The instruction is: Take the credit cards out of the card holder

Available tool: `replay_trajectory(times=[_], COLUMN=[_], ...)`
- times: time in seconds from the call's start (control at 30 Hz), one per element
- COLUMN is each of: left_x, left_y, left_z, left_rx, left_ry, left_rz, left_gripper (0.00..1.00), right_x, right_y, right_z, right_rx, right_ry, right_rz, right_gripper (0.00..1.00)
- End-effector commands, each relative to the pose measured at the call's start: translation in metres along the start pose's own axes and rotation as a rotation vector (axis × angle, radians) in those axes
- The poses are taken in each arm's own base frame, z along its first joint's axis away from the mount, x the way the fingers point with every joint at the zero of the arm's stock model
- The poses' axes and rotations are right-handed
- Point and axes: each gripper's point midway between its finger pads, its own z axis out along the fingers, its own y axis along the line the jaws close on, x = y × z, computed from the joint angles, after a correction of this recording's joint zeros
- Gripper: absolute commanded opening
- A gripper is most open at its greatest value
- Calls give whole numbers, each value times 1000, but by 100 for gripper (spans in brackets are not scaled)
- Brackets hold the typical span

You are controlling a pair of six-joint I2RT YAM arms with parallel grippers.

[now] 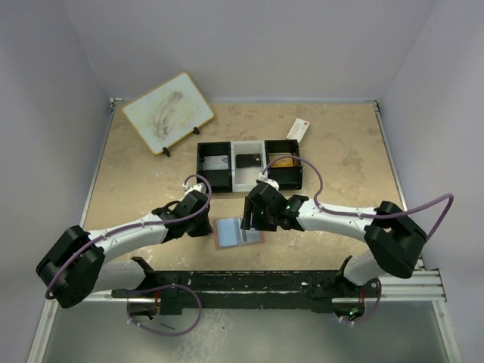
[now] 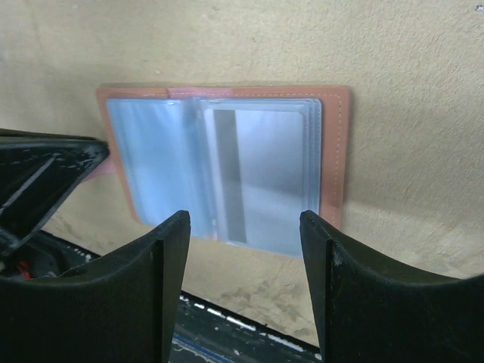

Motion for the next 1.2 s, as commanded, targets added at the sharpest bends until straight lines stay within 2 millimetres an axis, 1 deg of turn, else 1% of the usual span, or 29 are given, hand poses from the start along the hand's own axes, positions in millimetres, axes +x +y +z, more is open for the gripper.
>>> replay_trajectory(times=[0.0, 0.07, 0.17, 0.23, 0.33, 0.57, 0.77, 0.87, 0.93, 1.0, 1.1, 1.17], left_x=[-1, -1, 0, -1, 0, 1, 2, 2, 2, 2, 2, 2], left_y=[0, 0, 0, 0, -1, -1, -1, -1, 0, 0, 0, 1], left_z=[0, 0, 1, 1, 2, 3, 4, 4, 3, 3, 3, 3], left_rx=[-5, -7, -6, -7, -4, -5, -4, -4, -7, -6, -6, -8], left_ry=[-3, -2, 0, 0, 2, 7, 12, 12, 13, 11, 10, 10], left_rz=[17, 18, 19, 18, 18, 22, 21, 23, 23, 20, 19, 20], left_gripper=[0, 0, 0, 0, 0, 0, 0, 0, 0, 0, 0, 0], right_x=[-1, 0, 1, -5, -7, -11, -9, -10, -11, -9, -9, -10], right_y=[-3, -4, 0, 3, 7, 24, 36, 32, 17, 8, 3, 0], right_z=[7, 9, 13, 14, 14, 11, 12, 12, 12, 7, 0, -2], right_rx=[30, 38, 18, 8, -4, -74, -136, -110, -29, 12, 22, 34], right_ry=[-4, 3, 6, -15, -19, -20, -8, -11, -21, -13, -24, -30], right_rz=[1, -1, -8, -18, -26, -42, -49, -41, -34, -20, -13, -10], right_gripper=[63, 63, 62, 61, 59, 56, 56, 56, 57, 57, 58, 59])
